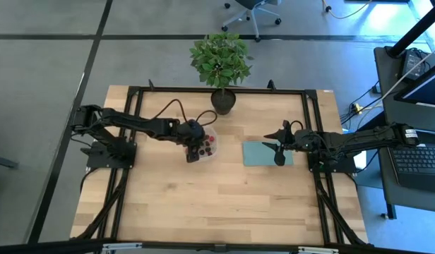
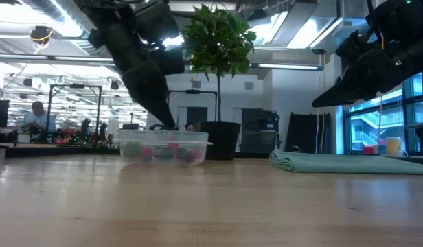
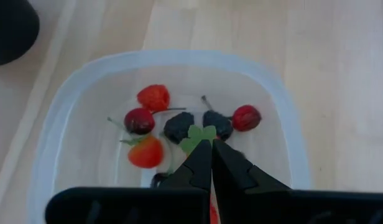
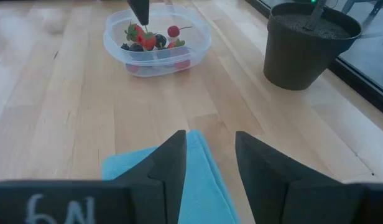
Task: Pick and placing Produce into tupperware
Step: Put the strawberry into the container, then return to Home Position
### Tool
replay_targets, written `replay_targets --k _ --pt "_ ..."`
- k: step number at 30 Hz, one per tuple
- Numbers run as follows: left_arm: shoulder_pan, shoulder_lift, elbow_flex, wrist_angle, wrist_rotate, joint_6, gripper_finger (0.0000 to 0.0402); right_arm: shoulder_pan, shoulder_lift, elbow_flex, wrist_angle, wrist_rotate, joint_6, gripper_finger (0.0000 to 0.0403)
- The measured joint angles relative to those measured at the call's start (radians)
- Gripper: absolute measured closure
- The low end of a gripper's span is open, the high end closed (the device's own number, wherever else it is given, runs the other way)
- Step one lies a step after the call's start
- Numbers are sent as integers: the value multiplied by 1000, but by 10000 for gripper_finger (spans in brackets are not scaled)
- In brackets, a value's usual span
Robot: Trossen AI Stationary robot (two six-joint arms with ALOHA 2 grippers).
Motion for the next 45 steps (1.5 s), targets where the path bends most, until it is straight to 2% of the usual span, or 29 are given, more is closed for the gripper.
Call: replay_targets --k 5,14,28,32,39,45 --pt "0 0 -26 10 -40 -25 401 0 0 0 0 0 1 262" --pt "0 0 -46 27 -40 -34 401 0 0 0 0 0 2 262" --pt "-1 0 -46 26 -41 -54 366 0 0 0 0 0 3 262" --pt "-1 0 -46 39 -41 -59 344 0 0 0 0 0 3 262" --pt "-1 -10 -46 40 -40 -58 271 0 0 0 0 0 3 262" --pt "2 -139 -46 46 -40 -31 245 0 0 0 5 0 61 262"
